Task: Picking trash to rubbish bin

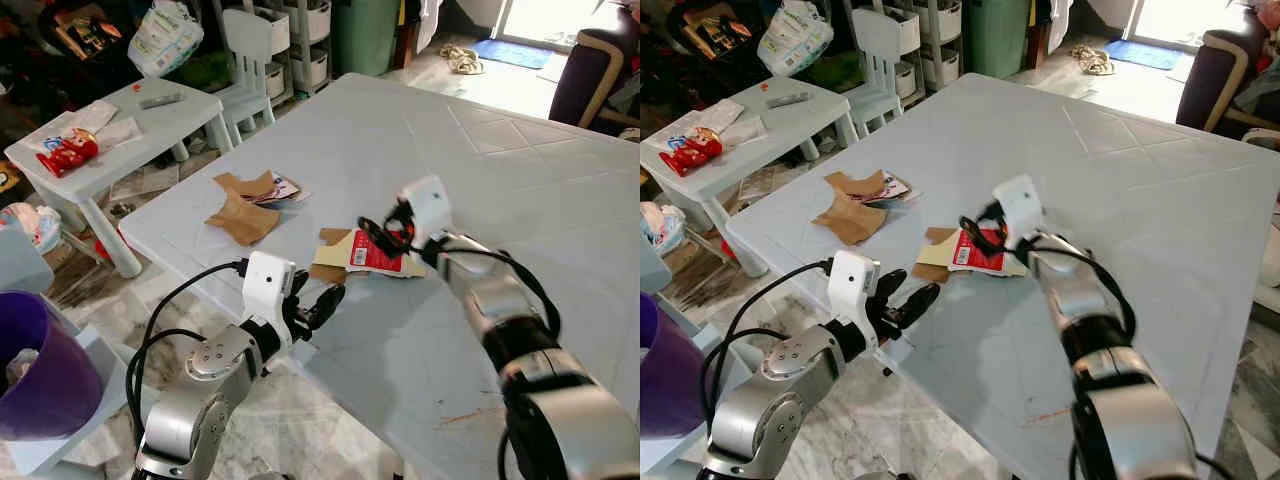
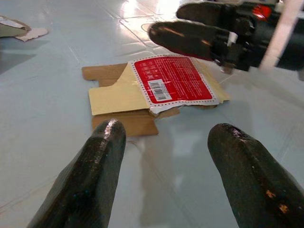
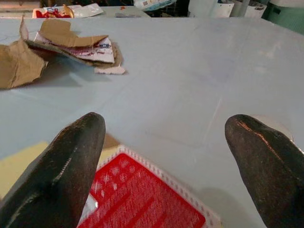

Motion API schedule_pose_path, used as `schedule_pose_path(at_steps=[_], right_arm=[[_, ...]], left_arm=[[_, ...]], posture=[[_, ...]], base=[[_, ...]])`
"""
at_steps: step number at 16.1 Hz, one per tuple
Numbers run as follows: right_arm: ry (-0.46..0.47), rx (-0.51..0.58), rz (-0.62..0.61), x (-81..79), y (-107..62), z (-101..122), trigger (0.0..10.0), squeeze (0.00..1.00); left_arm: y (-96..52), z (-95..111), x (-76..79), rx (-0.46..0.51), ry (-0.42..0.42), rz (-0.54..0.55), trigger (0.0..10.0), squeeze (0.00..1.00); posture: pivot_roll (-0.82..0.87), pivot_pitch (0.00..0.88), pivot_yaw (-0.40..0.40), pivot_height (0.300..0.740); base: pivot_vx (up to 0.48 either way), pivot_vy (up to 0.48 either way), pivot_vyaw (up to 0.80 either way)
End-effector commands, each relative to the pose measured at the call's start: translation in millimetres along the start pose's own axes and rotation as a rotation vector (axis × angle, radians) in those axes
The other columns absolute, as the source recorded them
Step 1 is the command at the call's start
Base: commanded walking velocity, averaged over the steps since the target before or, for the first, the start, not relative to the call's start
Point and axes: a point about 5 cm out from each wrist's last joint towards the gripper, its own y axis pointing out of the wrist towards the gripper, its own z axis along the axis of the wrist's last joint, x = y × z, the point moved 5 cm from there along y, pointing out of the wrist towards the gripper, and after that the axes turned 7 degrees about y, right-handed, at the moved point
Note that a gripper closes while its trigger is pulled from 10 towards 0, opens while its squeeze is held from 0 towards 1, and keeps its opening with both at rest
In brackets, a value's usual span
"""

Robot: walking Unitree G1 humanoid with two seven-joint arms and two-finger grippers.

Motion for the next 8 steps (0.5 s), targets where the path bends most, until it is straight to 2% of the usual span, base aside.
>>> schedule_pose_path(at_steps=[1, 3, 5, 6, 7, 8], right_arm=[[0.002, -0.007, -0.015, 1.9, 0.9, -1.4, 10.0, 1.0], [0.011, -0.063, -0.033, 2.4, 2.6, -13.0, 10.0, 1.0], [-0.022, -0.119, -0.082, 10.8, -1.1, -28.0, 10.0, 1.0], [-0.026, -0.139, -0.128, 20.1, -5.1, -33.9, 10.0, 0.73], [-0.018, -0.149, -0.152, 25.3, -7.7, -37.2, 10.0, 0.0], [0.007, -0.166, -0.162, 27.9, -10.2, -42.5, 10.0, 0.0]], left_arm=[[-1.9, 2.8, 1.3, 0.003, 0.011, -0.006, 10.0, 0.0], [-3.2, 3.2, 2.6, -0.003, 0.014, -0.017, 10.0, 0.0], [-6.3, 2.0, 3.5, -0.015, 0.016, -0.03, 10.0, 0.0], [-7.2, 0.9, 3.7, -0.02, 0.018, -0.033, 10.0, 0.0], [-7.2, 0.6, 4.2, -0.022, 0.019, -0.037, 10.0, 0.0], [-6.4, -0.1, 5.9, -0.025, 0.02, -0.045, 10.0, 0.0]], posture=[[0.1, 0.077, 0.03, 0.74], [0.11, 0.075, 0.027, 0.74], [0.12, 0.074, 0.026, 0.74], [0.12, 0.076, 0.027, 0.74], [0.12, 0.077, 0.03, 0.74], [0.11, 0.077, 0.031, 0.74]], base=[[0.0, 0.0, 0.0], [0.0, 0.0, 0.0], [0.0, 0.0, 0.0], [0.0, 0.0, 0.0], [0.0, 0.0, 0.0], [0.0, 0.0, 0.0]])
